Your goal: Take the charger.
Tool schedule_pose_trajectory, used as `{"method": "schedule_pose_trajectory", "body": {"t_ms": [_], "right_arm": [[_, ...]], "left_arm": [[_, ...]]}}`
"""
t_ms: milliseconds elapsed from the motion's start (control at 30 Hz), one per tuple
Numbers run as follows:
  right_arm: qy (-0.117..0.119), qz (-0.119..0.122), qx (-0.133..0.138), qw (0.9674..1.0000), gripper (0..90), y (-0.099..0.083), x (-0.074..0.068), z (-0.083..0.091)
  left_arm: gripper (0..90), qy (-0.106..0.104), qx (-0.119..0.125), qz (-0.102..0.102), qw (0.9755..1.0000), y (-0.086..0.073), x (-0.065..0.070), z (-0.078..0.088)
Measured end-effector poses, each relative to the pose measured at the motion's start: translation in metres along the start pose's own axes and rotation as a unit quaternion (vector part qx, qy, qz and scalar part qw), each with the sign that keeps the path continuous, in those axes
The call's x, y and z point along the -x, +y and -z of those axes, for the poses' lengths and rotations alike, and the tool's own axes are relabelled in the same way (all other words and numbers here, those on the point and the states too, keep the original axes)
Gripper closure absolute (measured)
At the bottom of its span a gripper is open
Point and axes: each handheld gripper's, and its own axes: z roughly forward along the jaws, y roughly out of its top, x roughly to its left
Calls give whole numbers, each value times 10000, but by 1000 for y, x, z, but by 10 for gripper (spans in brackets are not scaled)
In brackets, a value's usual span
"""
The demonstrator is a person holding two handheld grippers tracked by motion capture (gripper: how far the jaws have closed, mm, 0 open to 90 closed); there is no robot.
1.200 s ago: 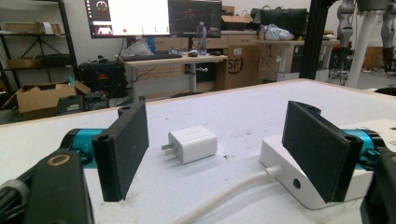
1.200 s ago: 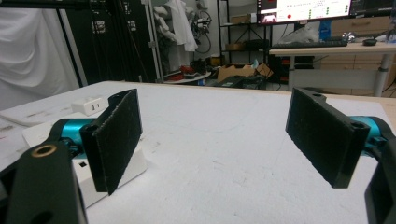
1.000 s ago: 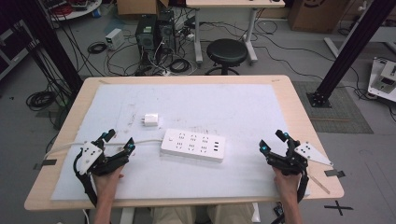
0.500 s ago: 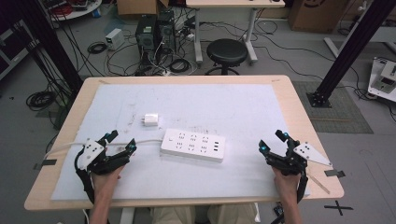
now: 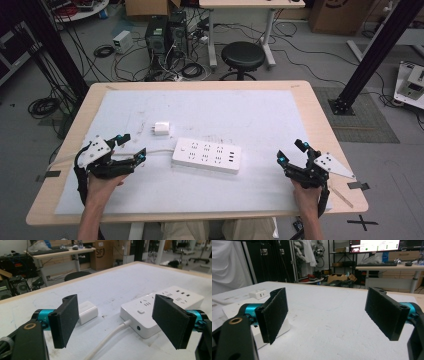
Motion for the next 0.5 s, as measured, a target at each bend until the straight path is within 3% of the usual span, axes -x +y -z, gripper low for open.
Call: {"method": "schedule_pose_trajectory", "body": {"t_ms": [200,400,433,500], "right_arm": [[34,19,-4,10000,189,0,0,0],[44,31,-14,10000,188,0,-1,0],[43,-7,-23,10000,189,0,-1,0],[54,45,-11,10000,189,0,0,-1]], "left_arm": [[221,-184,-164,-195,9995,20,-7,-7],[221,-389,-411,-430,9975,35,-18,-16],[221,-527,-559,-512,9957,41,-24,-20],[221,-527,-559,-512,9957,41,-24,-20]]}}
